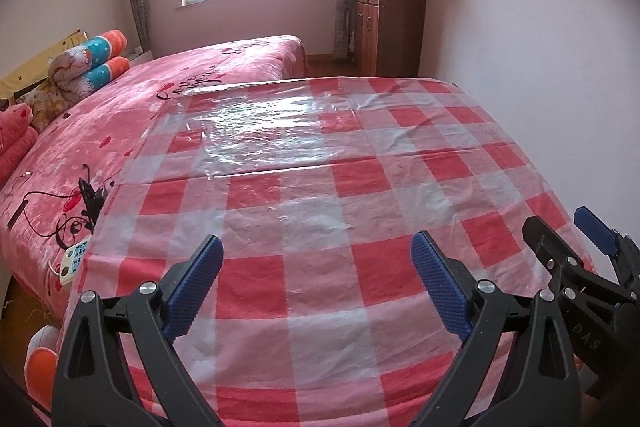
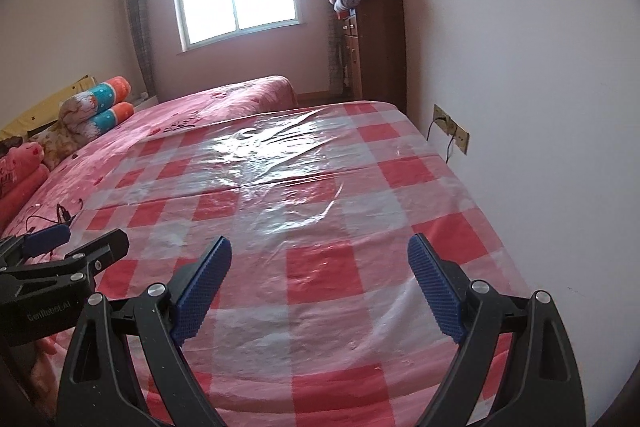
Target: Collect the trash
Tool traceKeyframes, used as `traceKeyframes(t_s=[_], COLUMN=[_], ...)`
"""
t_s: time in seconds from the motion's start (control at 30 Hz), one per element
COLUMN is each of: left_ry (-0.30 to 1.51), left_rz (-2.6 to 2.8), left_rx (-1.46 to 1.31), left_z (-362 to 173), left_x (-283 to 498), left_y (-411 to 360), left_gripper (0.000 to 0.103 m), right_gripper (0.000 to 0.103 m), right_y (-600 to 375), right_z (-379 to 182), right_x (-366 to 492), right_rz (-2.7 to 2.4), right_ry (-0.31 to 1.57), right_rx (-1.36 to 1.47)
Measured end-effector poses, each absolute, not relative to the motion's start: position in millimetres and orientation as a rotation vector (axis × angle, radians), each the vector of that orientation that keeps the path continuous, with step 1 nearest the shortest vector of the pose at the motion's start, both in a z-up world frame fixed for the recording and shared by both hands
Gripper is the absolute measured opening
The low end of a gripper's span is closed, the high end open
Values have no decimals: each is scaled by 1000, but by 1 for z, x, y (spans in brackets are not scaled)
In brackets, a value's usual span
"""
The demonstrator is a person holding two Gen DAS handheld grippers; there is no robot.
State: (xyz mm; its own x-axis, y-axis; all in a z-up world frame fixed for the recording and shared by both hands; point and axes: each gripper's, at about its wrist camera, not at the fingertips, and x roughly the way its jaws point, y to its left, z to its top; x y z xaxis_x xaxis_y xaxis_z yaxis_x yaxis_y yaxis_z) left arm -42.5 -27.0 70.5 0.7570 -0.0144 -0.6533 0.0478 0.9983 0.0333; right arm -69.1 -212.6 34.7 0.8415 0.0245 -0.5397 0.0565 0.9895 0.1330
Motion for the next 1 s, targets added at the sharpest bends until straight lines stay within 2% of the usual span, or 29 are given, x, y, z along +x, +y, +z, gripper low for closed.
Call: traceKeyframes(t_s=[0.47,0.57,1.0], left_ry=[725,722,698], left_rz=[1,3,-16], left_rx=[109,114,116], left_z=[56,55,54], left_x=[-35,-34,-37], left_y=[-39,-40,-43], left_gripper=[95,95,95], right_gripper=[89,94,94], right_y=[-217,-217,-217], right_z=[32,29,28], right_x=[-66,-65,-64], right_rz=[-53,-53,-49], right_ry=[573,584,588], right_rx=[117,114,104])
